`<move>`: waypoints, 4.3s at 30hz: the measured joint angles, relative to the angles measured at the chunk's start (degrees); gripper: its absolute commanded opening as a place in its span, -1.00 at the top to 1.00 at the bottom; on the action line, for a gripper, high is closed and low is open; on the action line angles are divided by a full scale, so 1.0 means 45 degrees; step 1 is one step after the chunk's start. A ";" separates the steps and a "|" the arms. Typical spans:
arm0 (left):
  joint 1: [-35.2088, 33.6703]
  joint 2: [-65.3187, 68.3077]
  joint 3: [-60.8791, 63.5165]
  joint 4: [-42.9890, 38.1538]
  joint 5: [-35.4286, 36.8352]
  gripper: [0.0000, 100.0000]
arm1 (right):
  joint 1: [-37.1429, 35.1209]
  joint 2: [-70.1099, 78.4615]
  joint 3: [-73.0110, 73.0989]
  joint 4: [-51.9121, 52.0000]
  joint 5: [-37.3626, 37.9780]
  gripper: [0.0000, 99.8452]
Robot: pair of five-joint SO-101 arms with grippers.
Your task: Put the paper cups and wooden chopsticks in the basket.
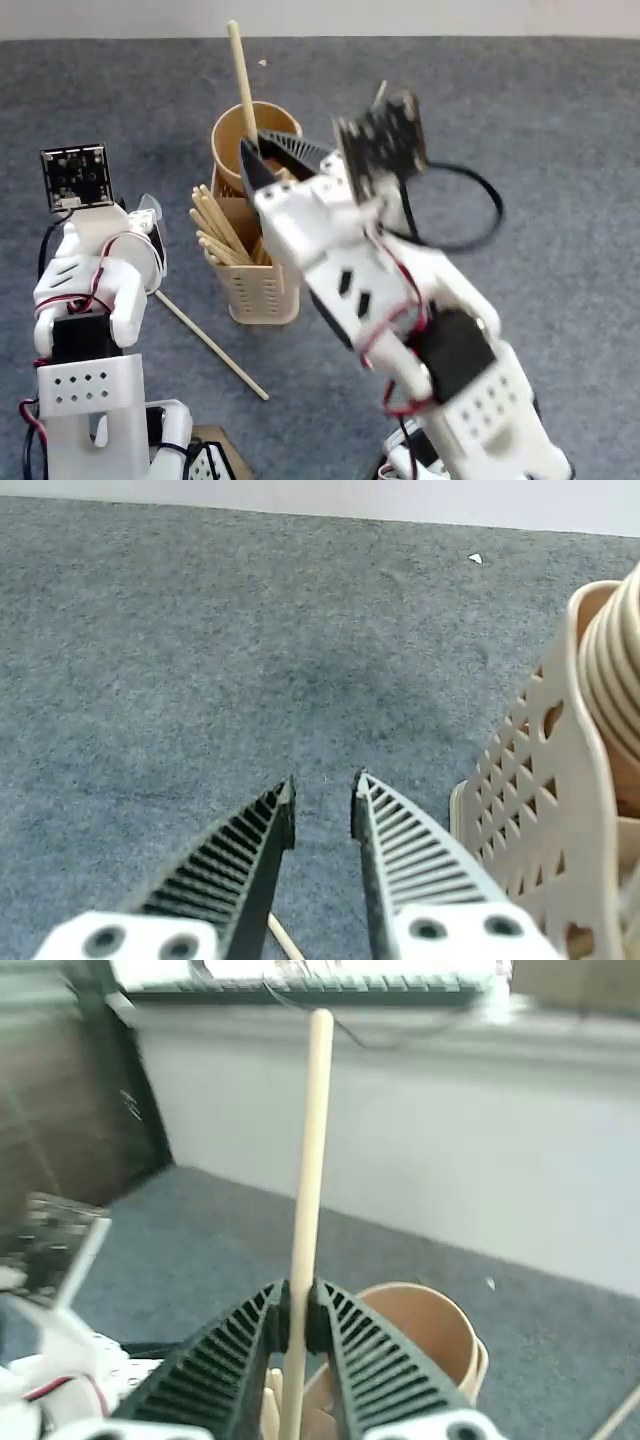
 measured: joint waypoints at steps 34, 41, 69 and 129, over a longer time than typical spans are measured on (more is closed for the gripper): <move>-0.2481 0.0000 -0.0195 0.0488 0.0000 0.74 | -0.0098 -0.1035 0.4708 -0.3907 0.1368 0.58; -0.2735 0.0000 0.1485 0.1114 0.0469 0.73 | 0.1504 -0.1055 -0.0098 0.3145 0.1368 0.58; -0.0801 1.5668 -0.4571 0.2012 0.4337 0.99 | 0.7951 -0.1289 1.2288 -0.0664 0.1368 0.58; 0.5978 1.3304 -2.8444 1.0764 0.2168 0.82 | 0.7131 -0.1289 1.4007 -0.2559 0.1368 0.58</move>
